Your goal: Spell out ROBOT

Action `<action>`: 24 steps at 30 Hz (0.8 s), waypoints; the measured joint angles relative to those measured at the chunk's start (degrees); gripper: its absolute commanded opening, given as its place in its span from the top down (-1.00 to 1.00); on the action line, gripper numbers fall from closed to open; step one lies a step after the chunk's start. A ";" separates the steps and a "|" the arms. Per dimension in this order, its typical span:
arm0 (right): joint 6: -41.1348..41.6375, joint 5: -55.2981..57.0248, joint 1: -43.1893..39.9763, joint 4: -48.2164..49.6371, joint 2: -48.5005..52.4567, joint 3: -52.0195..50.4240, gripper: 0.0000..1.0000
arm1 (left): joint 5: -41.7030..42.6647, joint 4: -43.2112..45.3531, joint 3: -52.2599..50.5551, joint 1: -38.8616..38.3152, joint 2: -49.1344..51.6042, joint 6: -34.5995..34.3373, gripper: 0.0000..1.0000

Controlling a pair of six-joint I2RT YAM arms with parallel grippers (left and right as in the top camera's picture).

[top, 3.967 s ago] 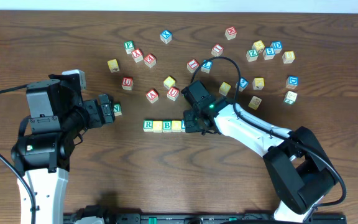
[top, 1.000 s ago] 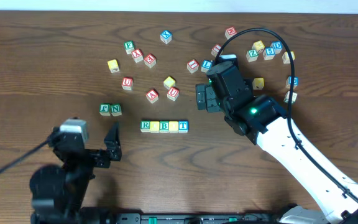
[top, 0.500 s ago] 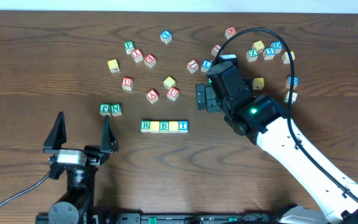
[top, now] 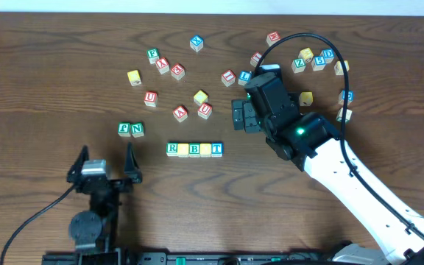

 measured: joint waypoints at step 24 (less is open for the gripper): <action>-0.02 0.04 0.00 -0.02 0.00 0.00 -0.99 | -0.61 -5.16 0.42 0.00 0.04 0.00 -0.96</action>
